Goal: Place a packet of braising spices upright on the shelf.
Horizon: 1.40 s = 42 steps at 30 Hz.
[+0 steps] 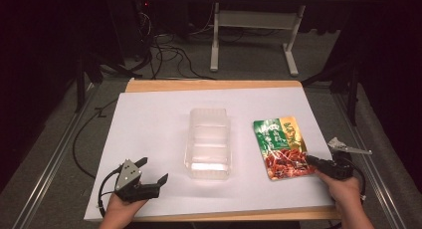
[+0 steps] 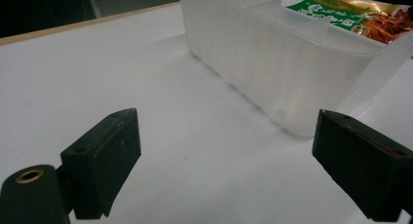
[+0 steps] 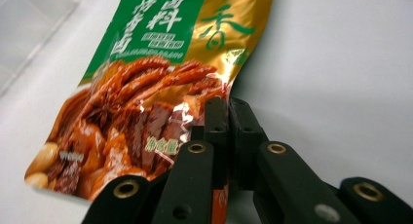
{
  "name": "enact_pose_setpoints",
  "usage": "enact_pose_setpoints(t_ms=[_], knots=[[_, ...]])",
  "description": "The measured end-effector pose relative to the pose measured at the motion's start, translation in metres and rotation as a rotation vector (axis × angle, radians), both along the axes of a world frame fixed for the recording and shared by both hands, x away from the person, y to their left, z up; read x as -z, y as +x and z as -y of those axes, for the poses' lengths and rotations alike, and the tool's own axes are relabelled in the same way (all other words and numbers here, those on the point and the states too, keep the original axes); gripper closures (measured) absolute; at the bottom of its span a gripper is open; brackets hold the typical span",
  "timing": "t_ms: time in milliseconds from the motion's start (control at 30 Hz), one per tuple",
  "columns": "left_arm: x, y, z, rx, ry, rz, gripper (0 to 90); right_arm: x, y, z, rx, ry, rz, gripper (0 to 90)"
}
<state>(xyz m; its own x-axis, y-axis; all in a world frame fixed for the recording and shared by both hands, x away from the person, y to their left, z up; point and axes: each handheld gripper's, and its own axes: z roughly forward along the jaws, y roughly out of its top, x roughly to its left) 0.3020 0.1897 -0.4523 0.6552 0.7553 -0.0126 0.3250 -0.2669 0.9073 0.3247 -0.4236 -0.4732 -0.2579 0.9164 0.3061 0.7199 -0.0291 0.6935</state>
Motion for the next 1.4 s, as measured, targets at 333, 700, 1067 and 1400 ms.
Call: enact_pose_setpoints(t_ms=[333,700,1067,1400], knots=[[0.000,0.009,0.007,0.018,-0.004,0.007,12.0,-0.005,-0.024,-0.013,-0.054,-0.027,-0.005,88.2],[-0.001,0.012,0.008,0.016,-0.025,0.013,13.0,-0.005,-0.049,-0.032,-0.108,-0.041,-0.025,83.4],[-0.001,0.011,0.010,0.022,-0.016,0.008,13.1,-0.013,-0.054,-0.020,-0.013,-0.040,0.061,58.4],[0.001,0.006,0.009,0.016,-0.004,0.006,13.0,-0.013,-0.039,-0.012,0.036,0.005,0.163,34.6]])
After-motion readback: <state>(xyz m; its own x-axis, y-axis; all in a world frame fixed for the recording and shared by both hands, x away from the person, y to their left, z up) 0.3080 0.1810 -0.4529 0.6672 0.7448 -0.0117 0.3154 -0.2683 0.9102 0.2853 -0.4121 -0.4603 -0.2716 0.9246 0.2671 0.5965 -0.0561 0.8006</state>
